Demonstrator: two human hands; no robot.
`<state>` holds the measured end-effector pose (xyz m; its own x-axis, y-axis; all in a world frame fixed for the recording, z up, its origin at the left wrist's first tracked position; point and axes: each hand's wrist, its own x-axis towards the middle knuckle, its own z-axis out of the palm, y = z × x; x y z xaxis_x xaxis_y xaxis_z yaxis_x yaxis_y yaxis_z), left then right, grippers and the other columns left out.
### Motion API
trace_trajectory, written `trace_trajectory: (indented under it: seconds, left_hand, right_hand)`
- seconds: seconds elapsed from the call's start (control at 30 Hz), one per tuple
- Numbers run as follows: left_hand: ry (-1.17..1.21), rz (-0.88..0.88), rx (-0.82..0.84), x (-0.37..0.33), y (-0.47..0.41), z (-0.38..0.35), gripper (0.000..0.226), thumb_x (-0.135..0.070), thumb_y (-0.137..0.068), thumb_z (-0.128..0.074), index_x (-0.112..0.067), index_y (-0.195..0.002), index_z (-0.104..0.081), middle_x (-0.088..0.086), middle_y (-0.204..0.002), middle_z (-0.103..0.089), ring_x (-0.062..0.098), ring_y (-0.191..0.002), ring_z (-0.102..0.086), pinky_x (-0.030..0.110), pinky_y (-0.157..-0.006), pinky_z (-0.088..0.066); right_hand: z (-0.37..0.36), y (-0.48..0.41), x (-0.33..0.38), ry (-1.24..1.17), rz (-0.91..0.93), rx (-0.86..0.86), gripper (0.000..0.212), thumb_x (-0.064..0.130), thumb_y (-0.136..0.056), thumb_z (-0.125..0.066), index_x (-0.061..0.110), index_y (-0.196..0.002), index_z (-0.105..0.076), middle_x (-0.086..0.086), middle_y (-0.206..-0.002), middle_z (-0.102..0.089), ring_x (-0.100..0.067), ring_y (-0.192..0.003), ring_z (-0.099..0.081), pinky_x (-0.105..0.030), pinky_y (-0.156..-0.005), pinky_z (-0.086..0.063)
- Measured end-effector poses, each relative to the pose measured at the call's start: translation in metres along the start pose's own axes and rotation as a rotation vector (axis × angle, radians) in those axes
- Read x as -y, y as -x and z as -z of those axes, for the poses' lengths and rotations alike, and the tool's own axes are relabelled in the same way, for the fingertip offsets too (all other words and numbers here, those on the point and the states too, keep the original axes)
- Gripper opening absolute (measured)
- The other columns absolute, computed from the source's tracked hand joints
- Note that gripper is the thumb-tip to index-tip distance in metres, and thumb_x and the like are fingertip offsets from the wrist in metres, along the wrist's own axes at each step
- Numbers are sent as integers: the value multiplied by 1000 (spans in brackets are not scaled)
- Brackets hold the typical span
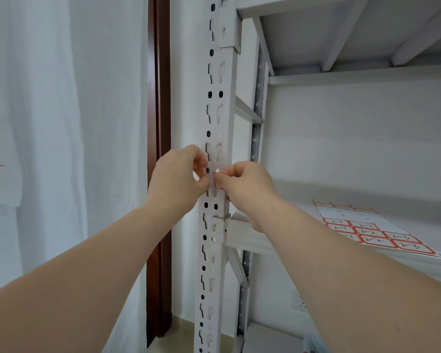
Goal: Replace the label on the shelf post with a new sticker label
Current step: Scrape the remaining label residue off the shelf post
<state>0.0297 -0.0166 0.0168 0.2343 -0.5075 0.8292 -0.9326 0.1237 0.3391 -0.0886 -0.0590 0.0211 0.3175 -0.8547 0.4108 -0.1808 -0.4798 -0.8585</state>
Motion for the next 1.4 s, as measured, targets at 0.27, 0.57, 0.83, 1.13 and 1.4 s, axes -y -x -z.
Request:
trace_trajectory:
  seconds: [0.27,0.57,0.83,1.13,1.4]
  left_hand:
    - [514,317,15,-1,5,15,20,-10,-76,-73,-22,-78,-57,-8,-67,-67,8,-63,-57,22,-63,-47]
    - [784,410,217,-10,12,18,21,-2,-80,-68,-18,-79,-56,3,-77,-68,16,-73,-61,33,-79,-53]
    - [604,369,207,-12,13,15,18,-9,-79,-71,-22,-81,-58,1,-73,-70,21,-78,-63,44,-86,-53]
    - [557,438,192,-13,10,20,17,-17,-74,-77,-19,-89,-68,6,-80,-74,23,-88,-68,37,-83,-57]
    - [390,424,18,-2,6,19,13,-12,-81,-66,-25,-81,-67,-2,-78,-69,22,-75,-64,31,-69,-54]
  right_hand:
    - [-2,1,-4,-219,-91,0,20,20,-80,-71,19,-62,-64,-1,-80,-68,-19,-85,-62,-37,-86,-53]
    - [7,14,-1,-332,-189,53,11,19,-83,-69,11,-75,-65,-7,-85,-67,-15,-73,-58,-46,-94,-52]
    - [7,17,-2,-334,-152,33,12,19,-79,-72,15,-69,-66,3,-79,-67,-10,-80,-61,-41,-93,-53]
    - [0,14,-1,-64,-19,-62,28,17,-85,-63,15,-57,-61,0,-70,-62,-13,-62,-51,-23,-54,-40]
    - [-2,11,4,10,-21,-71,17,18,-88,-58,9,-77,-68,-5,-80,-65,-18,-72,-53,-24,-57,-40]
